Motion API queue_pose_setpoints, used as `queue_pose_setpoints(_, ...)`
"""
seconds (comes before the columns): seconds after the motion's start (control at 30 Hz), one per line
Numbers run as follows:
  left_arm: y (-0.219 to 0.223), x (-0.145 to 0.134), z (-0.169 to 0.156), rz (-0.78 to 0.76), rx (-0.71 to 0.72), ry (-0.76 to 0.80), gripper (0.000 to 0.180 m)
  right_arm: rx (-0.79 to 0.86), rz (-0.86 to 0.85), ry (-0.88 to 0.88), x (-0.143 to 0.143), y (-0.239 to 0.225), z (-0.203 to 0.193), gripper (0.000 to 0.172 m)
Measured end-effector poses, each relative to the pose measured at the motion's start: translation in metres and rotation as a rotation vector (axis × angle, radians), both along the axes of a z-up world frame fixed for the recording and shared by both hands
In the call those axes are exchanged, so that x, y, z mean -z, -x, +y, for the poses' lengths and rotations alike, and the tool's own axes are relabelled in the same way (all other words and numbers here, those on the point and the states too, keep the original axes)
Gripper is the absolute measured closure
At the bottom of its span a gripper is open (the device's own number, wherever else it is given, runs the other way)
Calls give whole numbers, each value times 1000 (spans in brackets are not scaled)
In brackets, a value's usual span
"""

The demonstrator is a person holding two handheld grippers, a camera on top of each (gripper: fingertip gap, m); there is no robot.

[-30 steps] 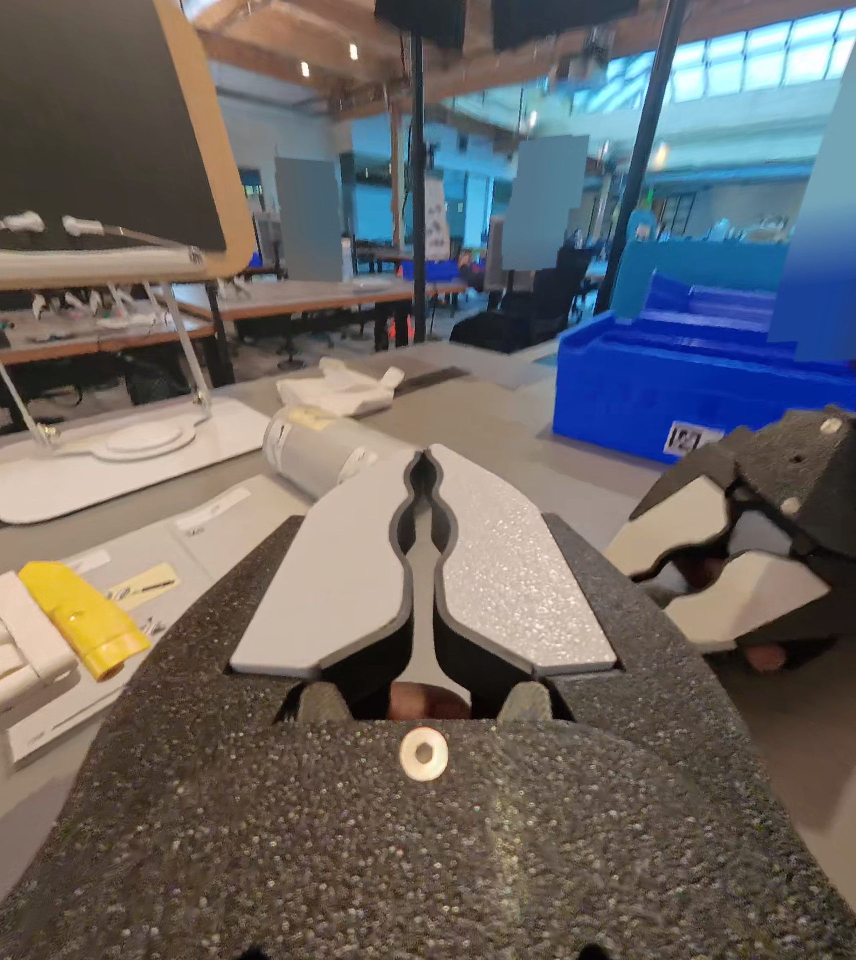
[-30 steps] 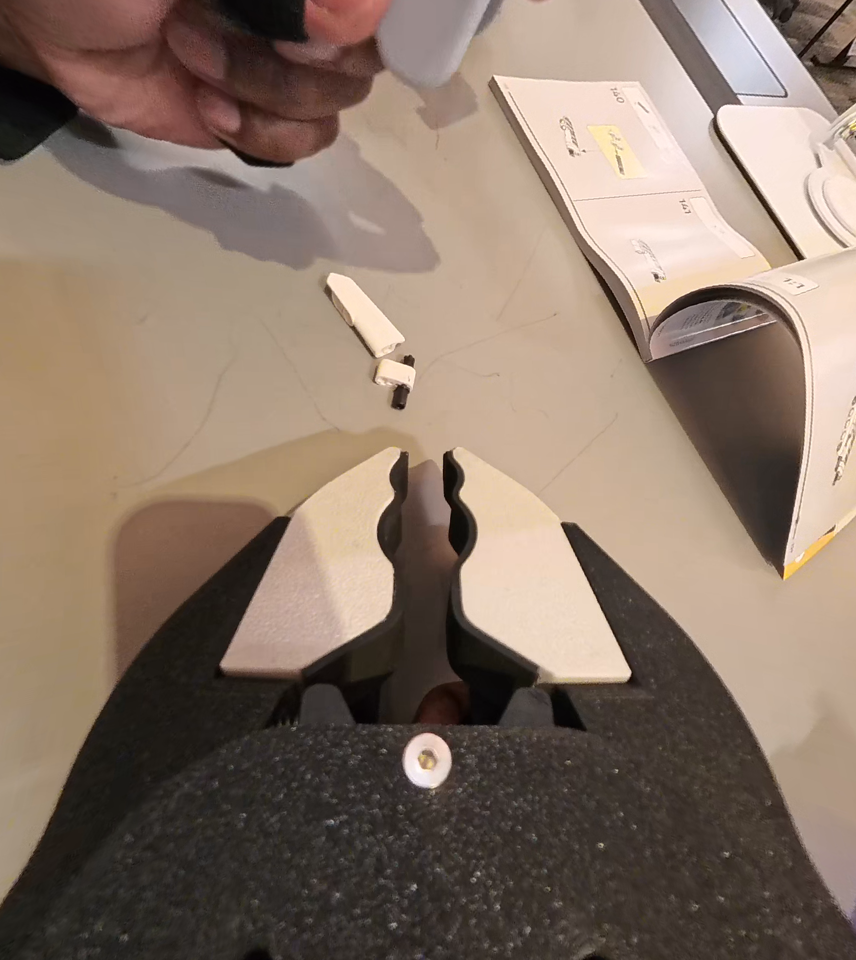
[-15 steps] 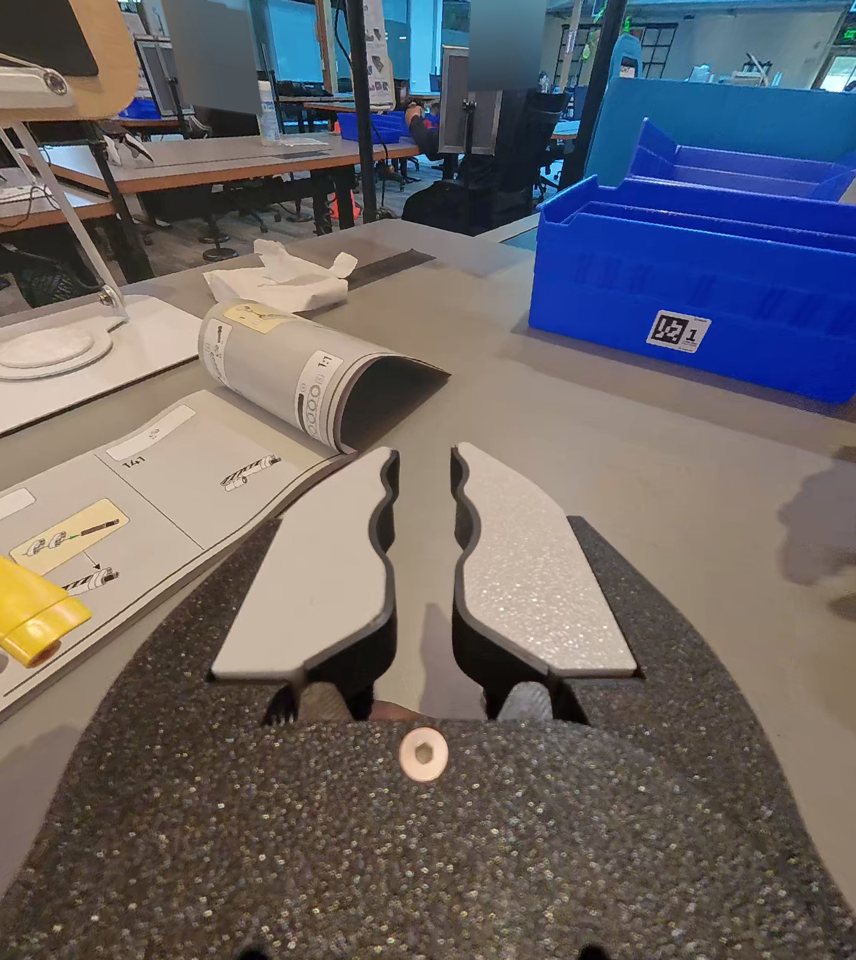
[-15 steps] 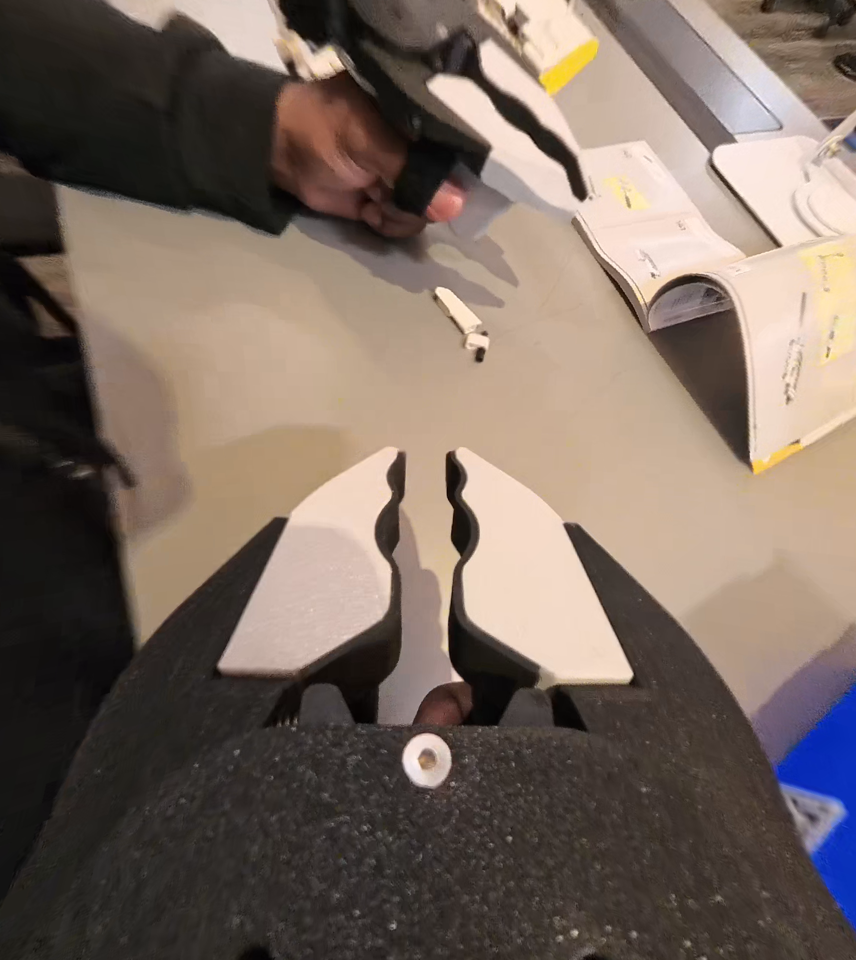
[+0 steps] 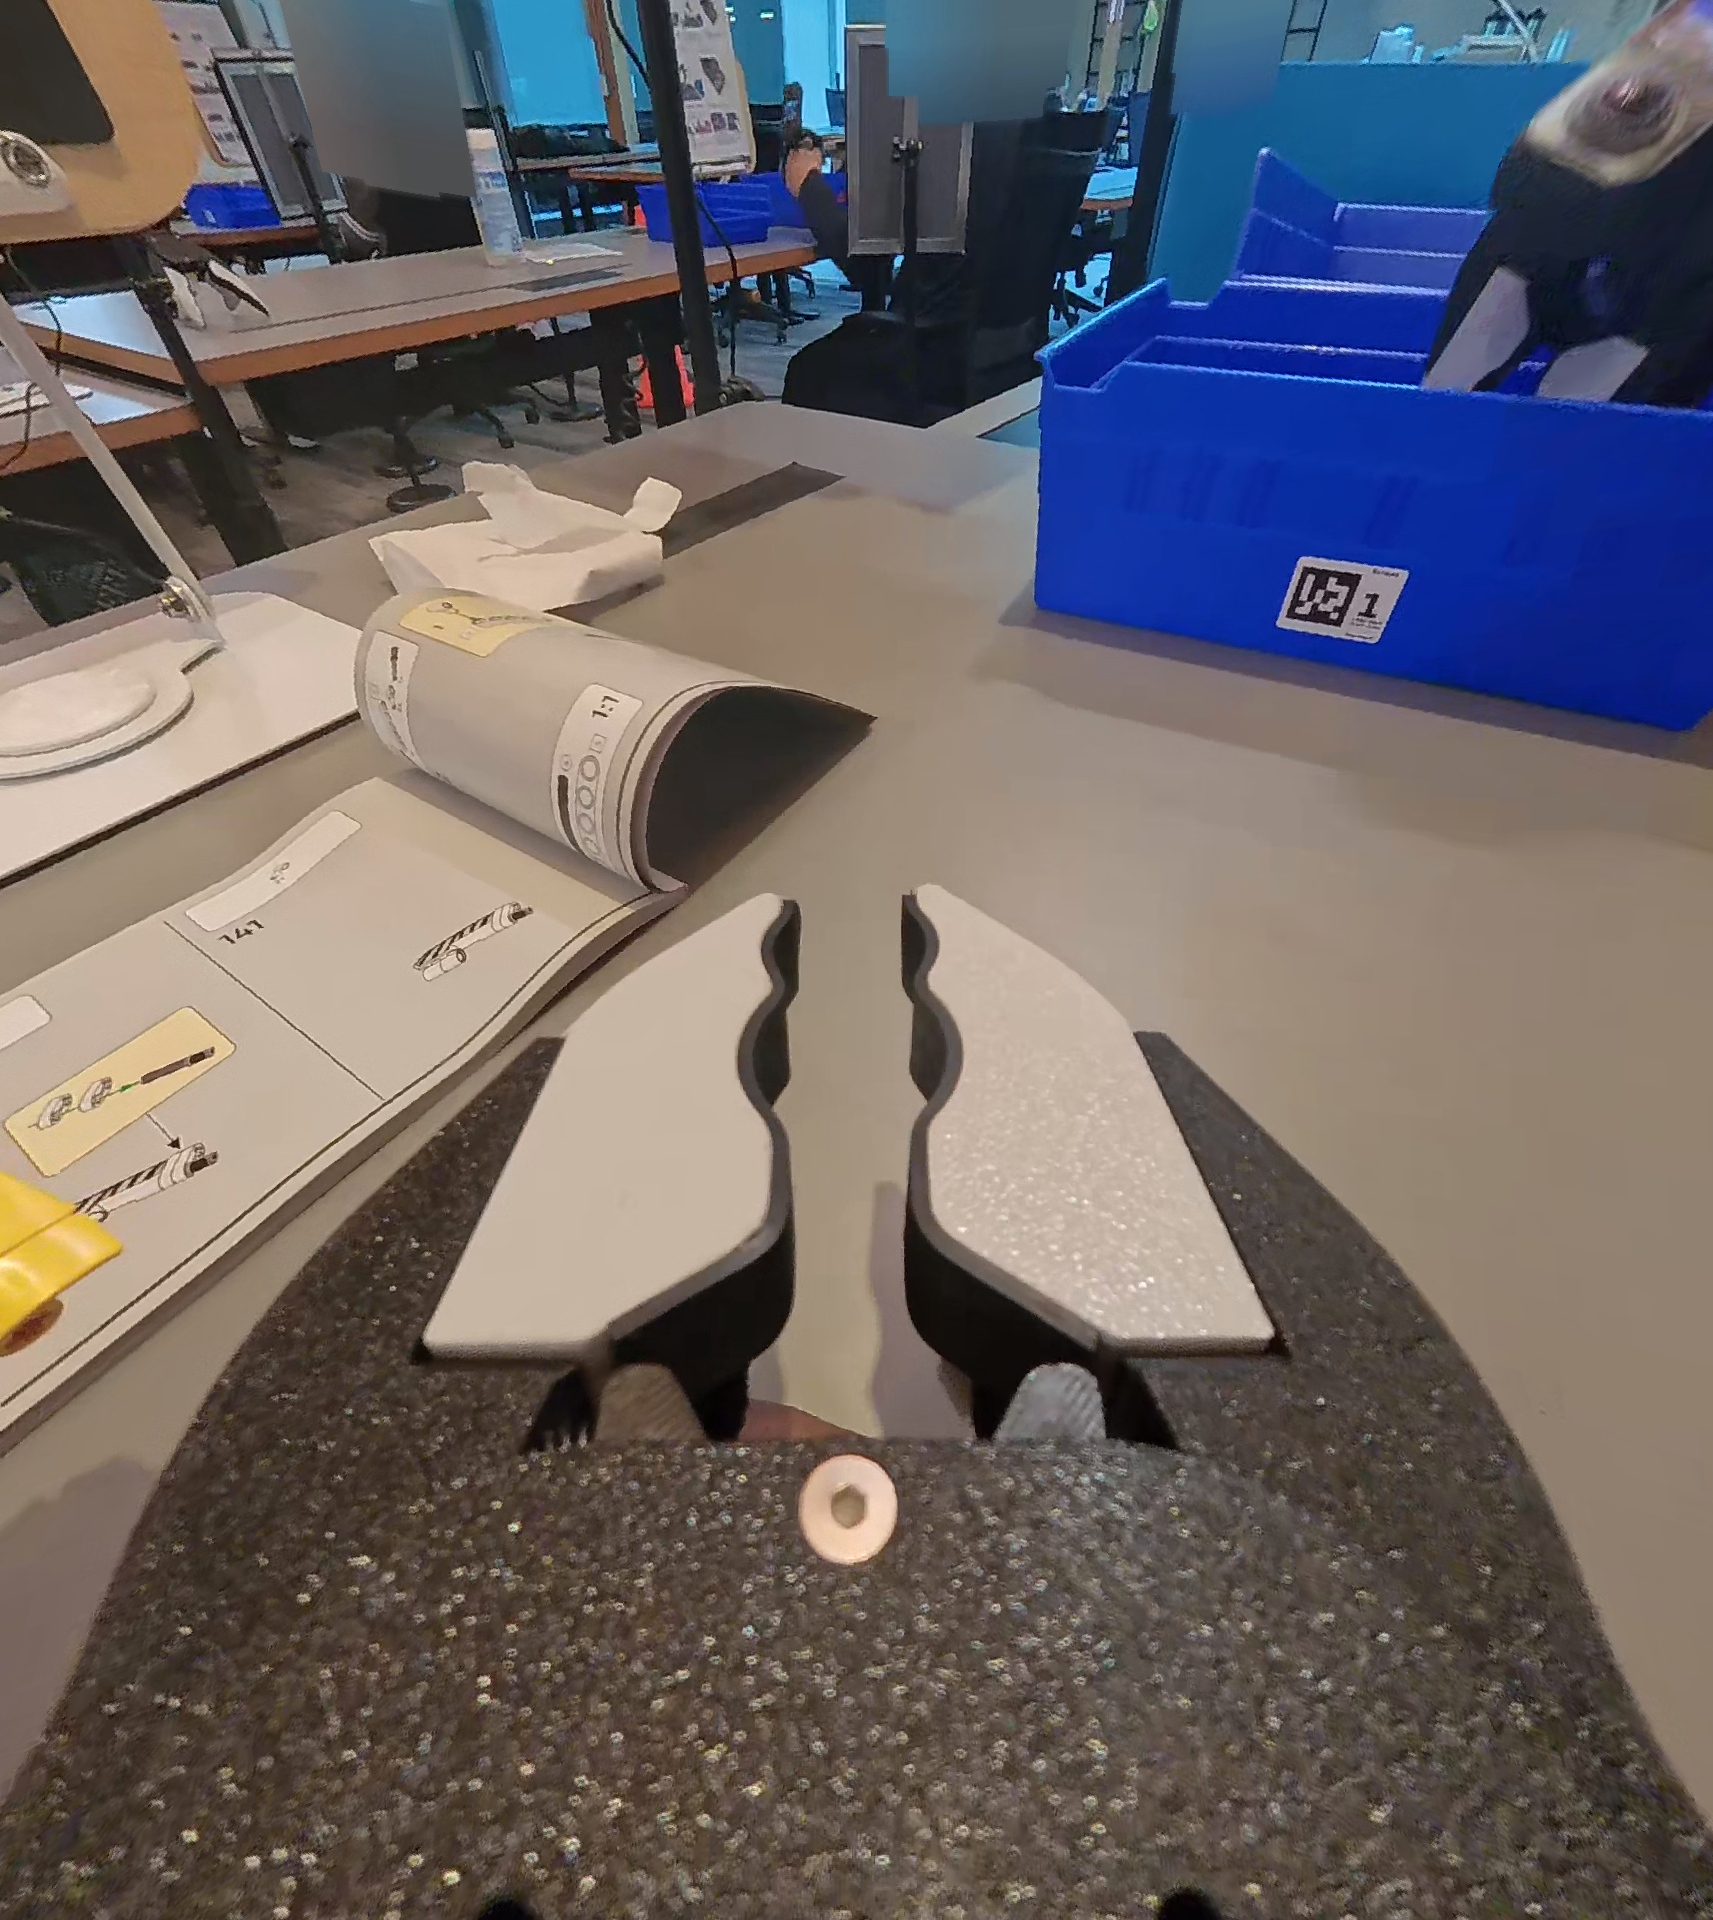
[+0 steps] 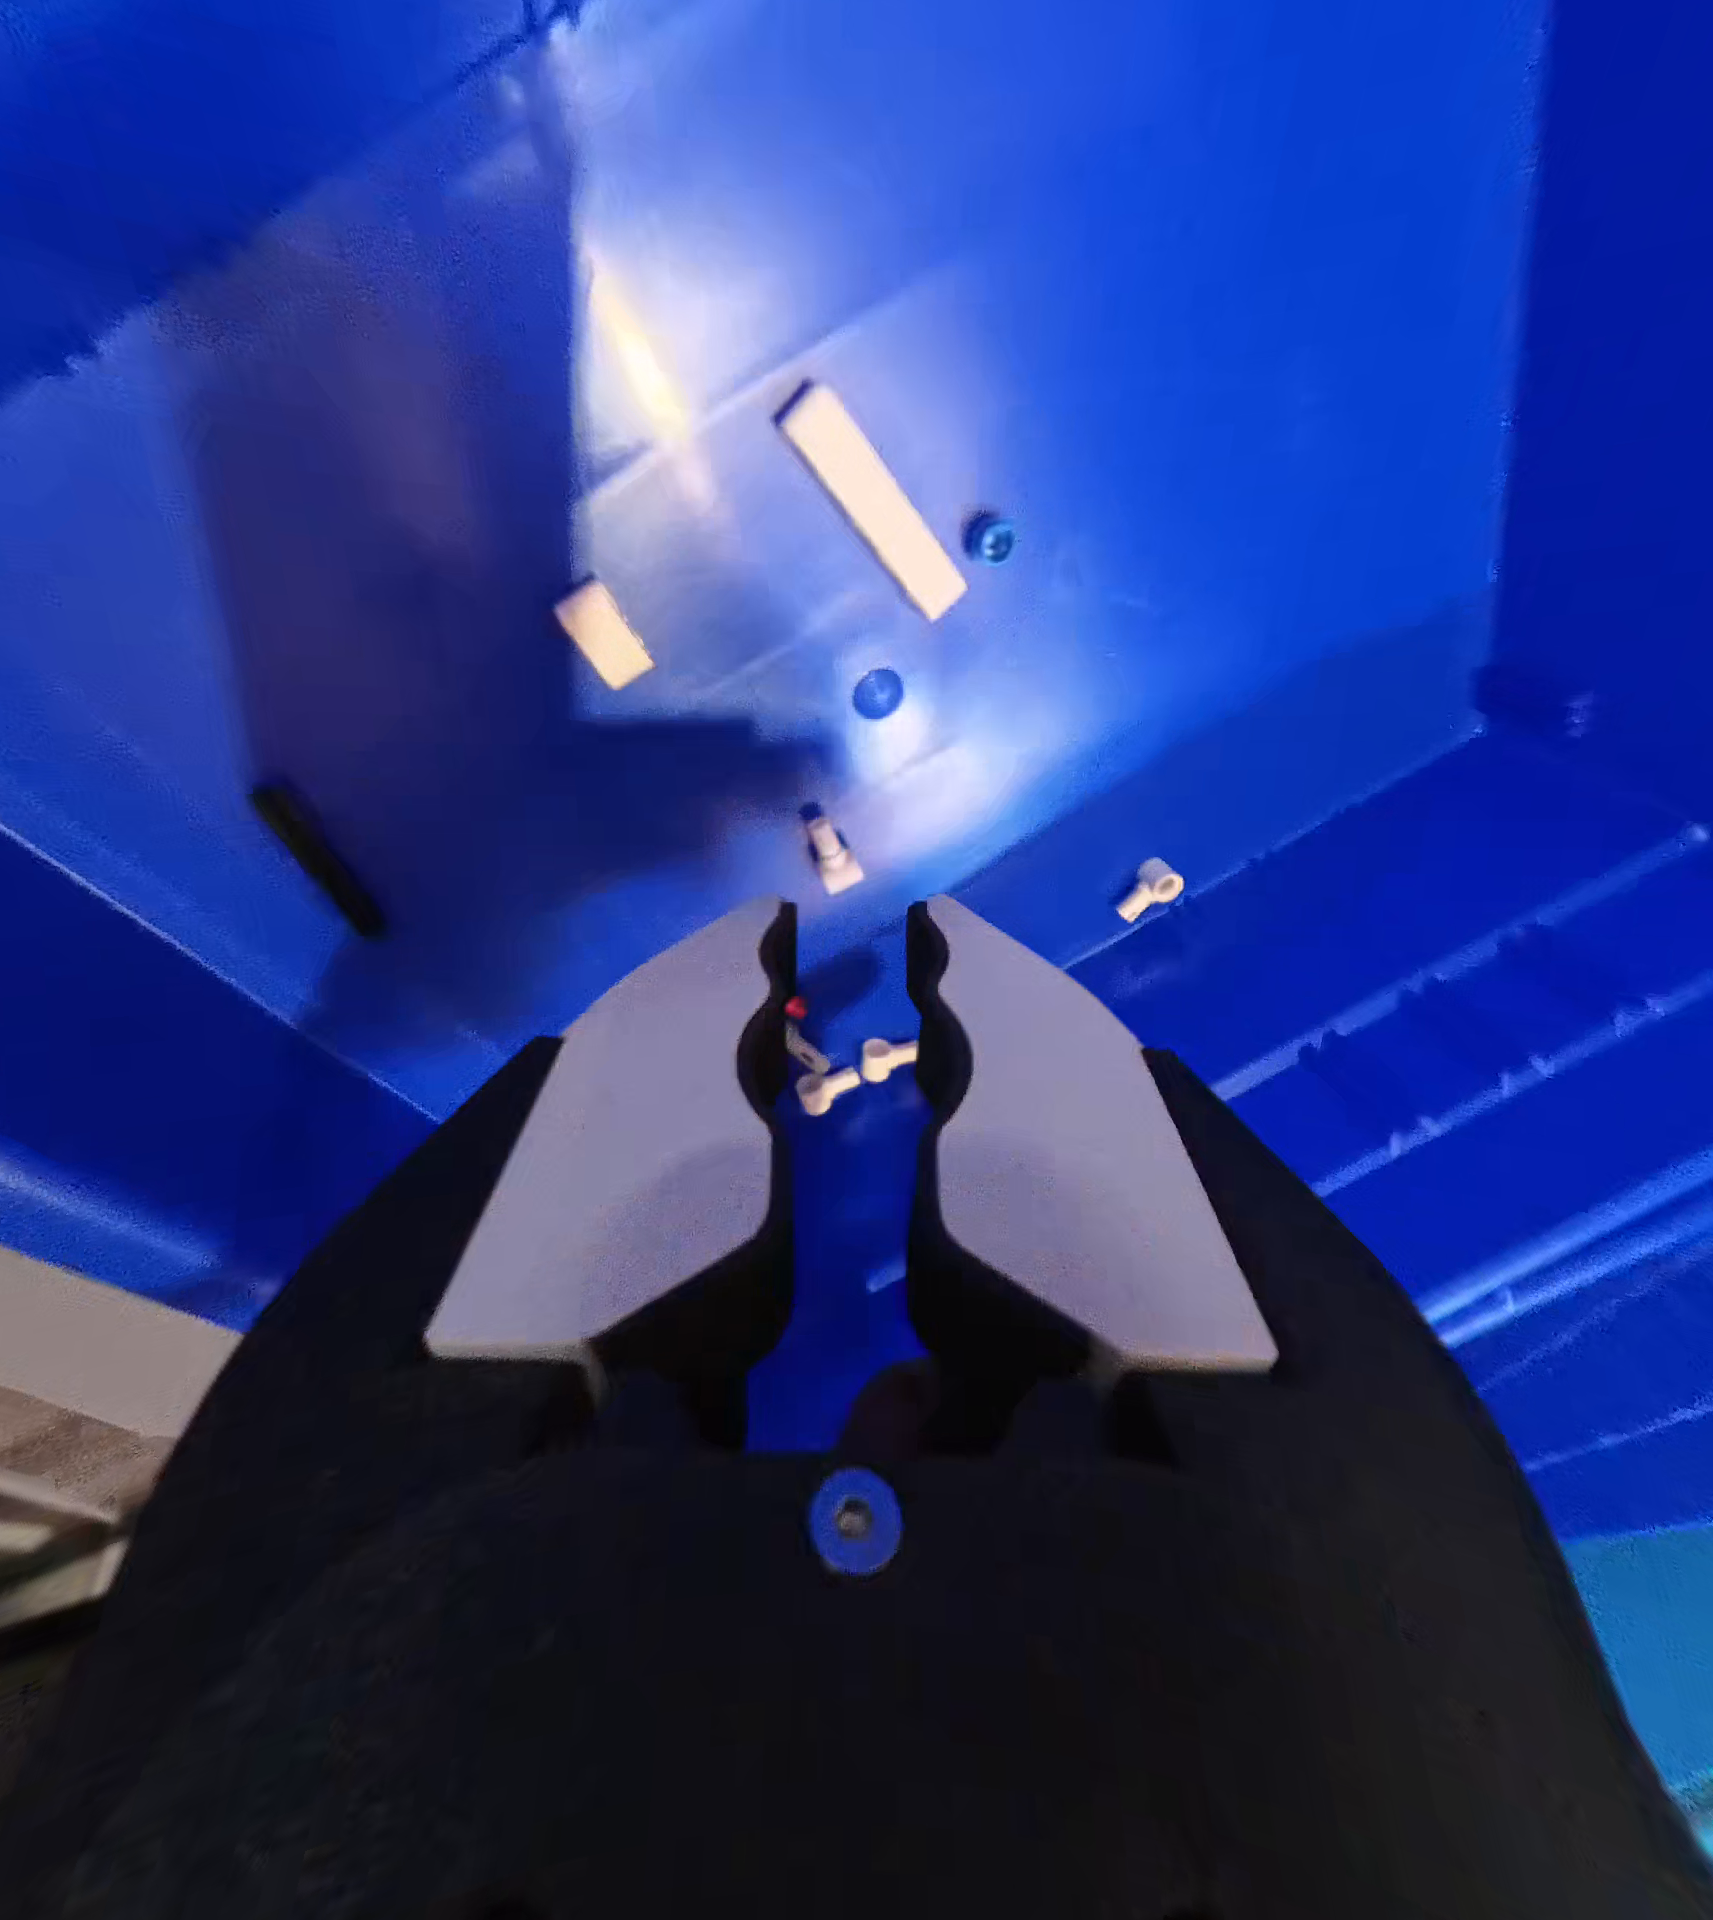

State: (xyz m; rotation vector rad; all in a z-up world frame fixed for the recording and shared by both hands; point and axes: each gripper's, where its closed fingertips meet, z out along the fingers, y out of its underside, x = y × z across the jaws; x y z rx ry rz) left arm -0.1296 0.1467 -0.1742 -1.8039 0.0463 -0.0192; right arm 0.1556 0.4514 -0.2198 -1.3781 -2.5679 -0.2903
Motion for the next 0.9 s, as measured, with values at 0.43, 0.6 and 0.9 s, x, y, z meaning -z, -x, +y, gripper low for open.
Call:
queue_pose_setpoints(0.43,-4,1,-4,-59,46,10,162,6,-120,1,25,-3,8,163)
queue_pose_setpoints(0.6,-5,1,-6,-63,48,17,162,-6,-128,-26,25,-3,7,163)
queue_pose_setpoints(0.9,-6,4,-8,-58,41,35,162,26,21,-181,-18,17,6,164)
